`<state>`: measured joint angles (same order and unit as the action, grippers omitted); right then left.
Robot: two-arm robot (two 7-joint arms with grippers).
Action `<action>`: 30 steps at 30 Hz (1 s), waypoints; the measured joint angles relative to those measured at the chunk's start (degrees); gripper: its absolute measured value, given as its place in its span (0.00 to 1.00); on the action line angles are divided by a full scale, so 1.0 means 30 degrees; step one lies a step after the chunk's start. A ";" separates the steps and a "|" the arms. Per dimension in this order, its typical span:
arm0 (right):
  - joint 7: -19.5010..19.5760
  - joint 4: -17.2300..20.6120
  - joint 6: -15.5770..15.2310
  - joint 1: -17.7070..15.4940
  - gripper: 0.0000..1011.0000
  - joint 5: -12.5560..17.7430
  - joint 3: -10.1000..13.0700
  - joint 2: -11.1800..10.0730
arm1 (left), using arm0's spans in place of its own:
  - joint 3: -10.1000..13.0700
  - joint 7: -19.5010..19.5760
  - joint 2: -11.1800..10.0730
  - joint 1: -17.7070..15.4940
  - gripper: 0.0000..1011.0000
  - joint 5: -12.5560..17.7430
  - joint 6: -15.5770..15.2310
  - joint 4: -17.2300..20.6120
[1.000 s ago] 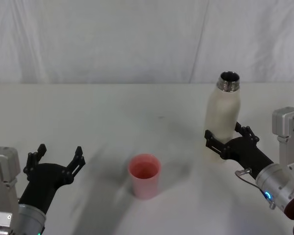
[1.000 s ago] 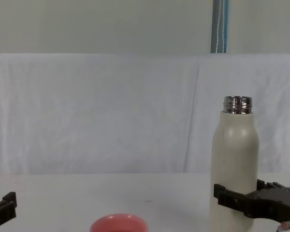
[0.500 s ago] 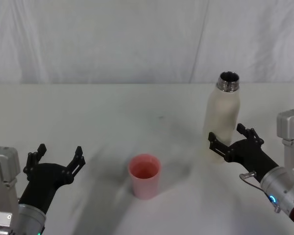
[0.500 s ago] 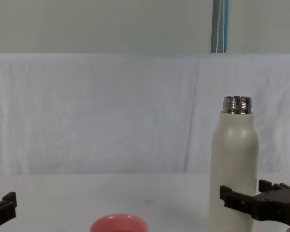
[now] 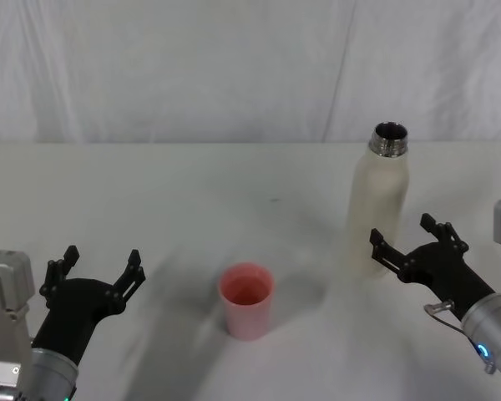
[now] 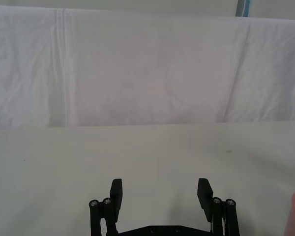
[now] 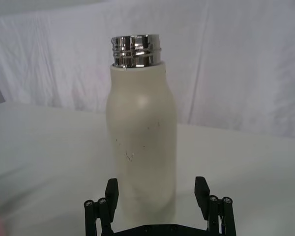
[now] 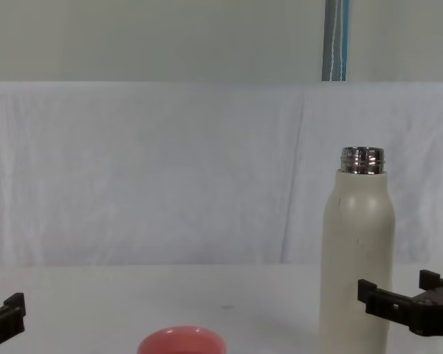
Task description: Grasp the thermos with one hand and pour water into the cup lid.
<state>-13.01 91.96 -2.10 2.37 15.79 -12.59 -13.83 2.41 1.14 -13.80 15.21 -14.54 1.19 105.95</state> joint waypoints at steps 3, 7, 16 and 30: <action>0.0083 0.0396 0.0084 -0.0334 0.99 -0.0022 0.0129 -0.0086 | 0.0001 0.0001 -0.0001 0.0001 0.99 0.0000 0.0000 0.0000; 0.0221 0.0966 0.0227 -0.0746 0.99 -0.0141 0.0254 -0.0163 | 0.0000 0.0000 -0.0001 -0.0001 0.99 -0.0001 -0.0001 0.0000; 0.0680 0.1865 0.0833 -0.1819 0.99 -0.0509 0.0533 0.0037 | 0.0000 0.0000 -0.0001 0.0000 0.99 -0.0001 0.0000 0.0000; 0.0852 0.2669 0.1585 -0.3074 0.99 -0.1577 0.0345 0.0371 | 0.0001 0.0001 -0.0001 0.0000 0.99 -0.0001 -0.0001 0.0000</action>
<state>-10.45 99.97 2.66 -6.85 11.06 -11.55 -12.72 2.41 1.14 -13.81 15.21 -14.55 1.19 105.95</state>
